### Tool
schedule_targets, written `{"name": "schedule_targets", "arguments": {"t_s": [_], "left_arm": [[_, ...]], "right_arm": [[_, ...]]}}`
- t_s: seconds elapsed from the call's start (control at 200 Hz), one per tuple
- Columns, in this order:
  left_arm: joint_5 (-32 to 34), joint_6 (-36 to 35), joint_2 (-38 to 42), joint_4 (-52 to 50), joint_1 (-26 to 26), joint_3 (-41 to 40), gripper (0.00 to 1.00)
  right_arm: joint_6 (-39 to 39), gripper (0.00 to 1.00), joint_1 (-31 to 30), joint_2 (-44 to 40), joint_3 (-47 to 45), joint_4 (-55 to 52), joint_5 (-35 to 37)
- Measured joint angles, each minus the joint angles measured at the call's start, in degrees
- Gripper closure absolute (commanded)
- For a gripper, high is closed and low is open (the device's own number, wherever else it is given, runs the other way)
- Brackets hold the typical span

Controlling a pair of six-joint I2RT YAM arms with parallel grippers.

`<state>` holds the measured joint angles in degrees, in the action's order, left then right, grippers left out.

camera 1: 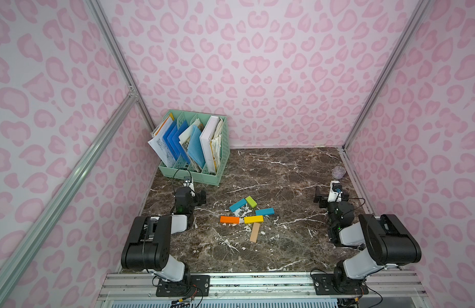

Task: Assemble a giraffe with building blocks
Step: Pick up the building block from the center of the board.

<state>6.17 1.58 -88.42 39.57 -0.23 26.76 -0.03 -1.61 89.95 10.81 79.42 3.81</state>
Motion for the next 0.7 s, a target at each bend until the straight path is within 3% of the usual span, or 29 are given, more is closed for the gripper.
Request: {"name": "schedule_targets", "arguments": {"t_s": [0.315,0.375,0.455,0.57,0.7], "left_arm": [[0.0,0.0,0.1,0.2,0.2,-0.2,0.01],[-0.6,-0.5,0.3,-0.1,0.2,0.0,0.01],[-2.1,-2.1,1.7,-9.9,-0.7,6.8,0.01],[-2.4,-4.6,3.5,-22.2,-5.9,20.6,0.01],[-0.9,-8.2,4.8,-36.1,-17.2,29.9,0.01]], "right_arm": [[1.1,0.0,1.2,-0.2,0.5,-1.3,-0.4],[1.1,0.0,-0.7,-2.8,0.6,-3.9,2.9],[-0.3,0.0,-5.2,-9.4,3.3,-9.8,6.8],[-0.4,0.0,-12.2,-17.4,10.3,-20.1,13.9],[1.8,0.0,-18.9,-20.0,21.1,-37.2,21.6]]}}
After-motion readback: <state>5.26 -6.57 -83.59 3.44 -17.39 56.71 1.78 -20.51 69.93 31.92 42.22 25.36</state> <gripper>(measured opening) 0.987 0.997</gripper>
